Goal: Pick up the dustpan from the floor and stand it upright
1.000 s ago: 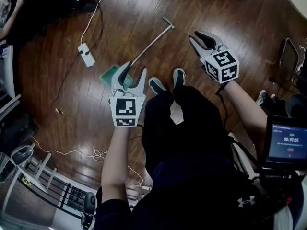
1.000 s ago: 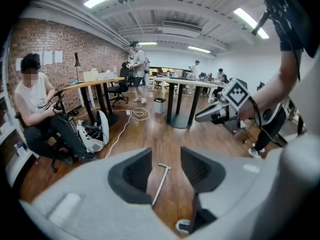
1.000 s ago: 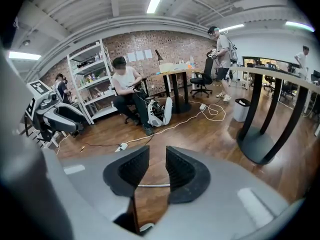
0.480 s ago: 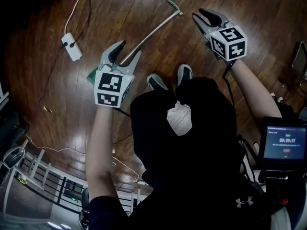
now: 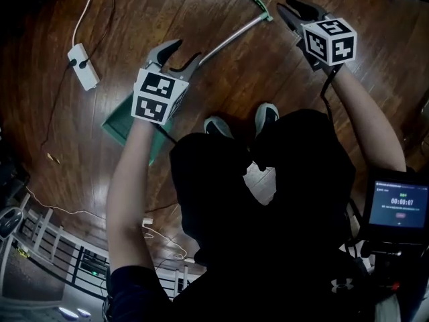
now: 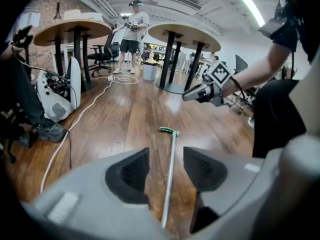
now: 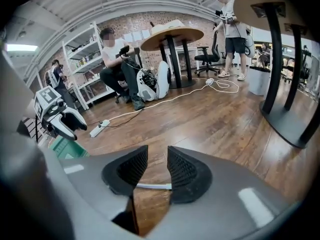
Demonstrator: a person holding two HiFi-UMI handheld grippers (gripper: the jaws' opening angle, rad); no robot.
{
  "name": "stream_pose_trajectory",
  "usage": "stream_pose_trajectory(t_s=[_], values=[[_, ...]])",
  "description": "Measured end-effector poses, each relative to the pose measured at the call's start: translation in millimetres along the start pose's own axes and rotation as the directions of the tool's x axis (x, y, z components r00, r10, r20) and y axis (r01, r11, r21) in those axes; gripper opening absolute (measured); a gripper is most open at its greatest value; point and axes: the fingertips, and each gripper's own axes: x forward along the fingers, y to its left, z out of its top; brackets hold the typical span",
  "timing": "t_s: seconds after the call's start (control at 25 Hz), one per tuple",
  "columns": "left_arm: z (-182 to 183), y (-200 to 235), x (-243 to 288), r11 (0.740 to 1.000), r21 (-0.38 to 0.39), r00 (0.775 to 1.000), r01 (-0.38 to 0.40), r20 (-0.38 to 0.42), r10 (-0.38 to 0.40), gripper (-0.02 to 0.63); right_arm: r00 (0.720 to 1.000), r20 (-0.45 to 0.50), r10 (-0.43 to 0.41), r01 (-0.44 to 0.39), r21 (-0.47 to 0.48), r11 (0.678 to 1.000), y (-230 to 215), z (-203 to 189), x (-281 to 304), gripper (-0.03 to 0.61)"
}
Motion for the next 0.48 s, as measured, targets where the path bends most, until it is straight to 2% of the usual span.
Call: stream_pose_trajectory(t_s=[0.12, 0.28, 0.48], values=[[-29, 9, 40, 0.999, 0.038, 1.000, 0.005, -0.028, -0.004, 0.213, 0.999, -0.031, 0.013, -0.013, -0.006, 1.000, -9, -28, 32, 0.133], [-76, 8, 85, 0.994, 0.096, 0.993, 0.045, -0.110, -0.034, 0.221, 0.997, -0.074, 0.029, -0.030, -0.023, 0.999, -18, -66, 75, 0.138], [-99, -14, 113, 0.988, 0.119, 0.987, 0.096, -0.139, -0.079, 0.221, 0.992, -0.123, -0.006, -0.005, -0.087, 0.996, -37, -85, 90, 0.140]])
